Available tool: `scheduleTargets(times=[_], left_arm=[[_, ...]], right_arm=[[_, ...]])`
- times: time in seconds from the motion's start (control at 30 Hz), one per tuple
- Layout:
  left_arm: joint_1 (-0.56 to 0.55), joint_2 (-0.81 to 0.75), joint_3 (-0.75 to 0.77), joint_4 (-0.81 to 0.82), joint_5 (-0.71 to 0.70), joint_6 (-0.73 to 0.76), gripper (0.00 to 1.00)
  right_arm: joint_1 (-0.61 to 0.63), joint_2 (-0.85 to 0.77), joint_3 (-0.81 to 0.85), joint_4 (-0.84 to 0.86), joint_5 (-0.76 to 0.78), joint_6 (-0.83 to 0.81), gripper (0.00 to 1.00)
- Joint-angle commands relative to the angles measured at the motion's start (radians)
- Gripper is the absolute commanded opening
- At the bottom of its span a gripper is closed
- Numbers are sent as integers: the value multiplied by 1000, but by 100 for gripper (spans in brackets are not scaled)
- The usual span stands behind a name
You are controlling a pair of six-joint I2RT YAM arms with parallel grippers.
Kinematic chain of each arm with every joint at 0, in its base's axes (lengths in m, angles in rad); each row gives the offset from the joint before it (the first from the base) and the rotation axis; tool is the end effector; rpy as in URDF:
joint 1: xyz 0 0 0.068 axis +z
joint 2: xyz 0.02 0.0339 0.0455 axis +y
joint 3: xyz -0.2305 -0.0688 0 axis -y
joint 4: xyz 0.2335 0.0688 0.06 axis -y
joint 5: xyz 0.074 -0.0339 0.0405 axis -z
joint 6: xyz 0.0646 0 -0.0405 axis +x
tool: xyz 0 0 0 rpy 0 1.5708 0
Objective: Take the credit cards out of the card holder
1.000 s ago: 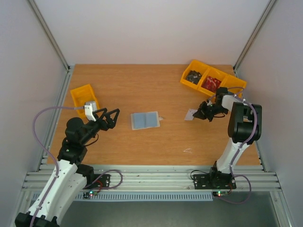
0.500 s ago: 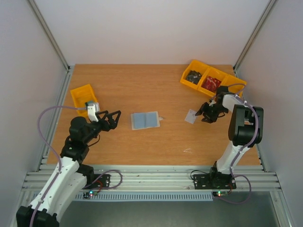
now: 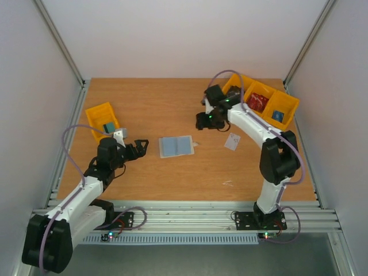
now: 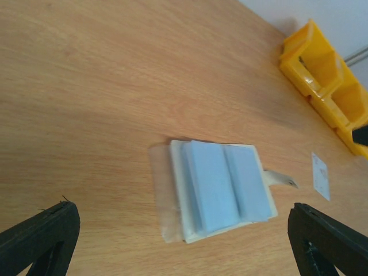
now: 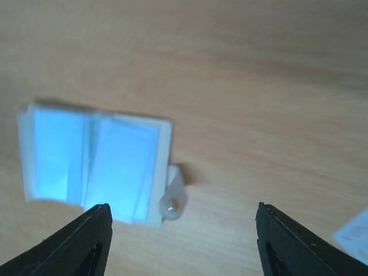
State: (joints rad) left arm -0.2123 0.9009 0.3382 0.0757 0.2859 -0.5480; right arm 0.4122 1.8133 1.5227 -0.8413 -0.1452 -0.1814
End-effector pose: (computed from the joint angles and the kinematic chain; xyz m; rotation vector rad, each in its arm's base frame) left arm 0.2176 -0.0655 0.1567 -0.1728 2.1179 -0.7558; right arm 0.3397 0.1587 0.2030 -0.8347 2.5788 0.2654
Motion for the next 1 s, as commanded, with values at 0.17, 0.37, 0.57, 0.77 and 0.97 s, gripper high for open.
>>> scheduleTargets(times=[0.17, 0.37, 0.57, 0.77, 0.97], left_arm=[[5, 121, -19, 94, -121, -77, 99], [4, 216, -25, 161, -117, -91, 99], [-14, 382, 43, 215, -28, -70, 99], [-46, 553, 145, 213, 25, -46, 99], [-45, 525, 149, 143, -131, -176, 99]], right_arm=[[120, 205, 61, -151, -53, -21, 74], [148, 310, 127, -162, -111, -35, 71], [152, 374, 192, -182, -142, -49, 66], [192, 367, 381, -374, 184, -116, 69], [298, 343, 425, -321, 223, -97, 75]])
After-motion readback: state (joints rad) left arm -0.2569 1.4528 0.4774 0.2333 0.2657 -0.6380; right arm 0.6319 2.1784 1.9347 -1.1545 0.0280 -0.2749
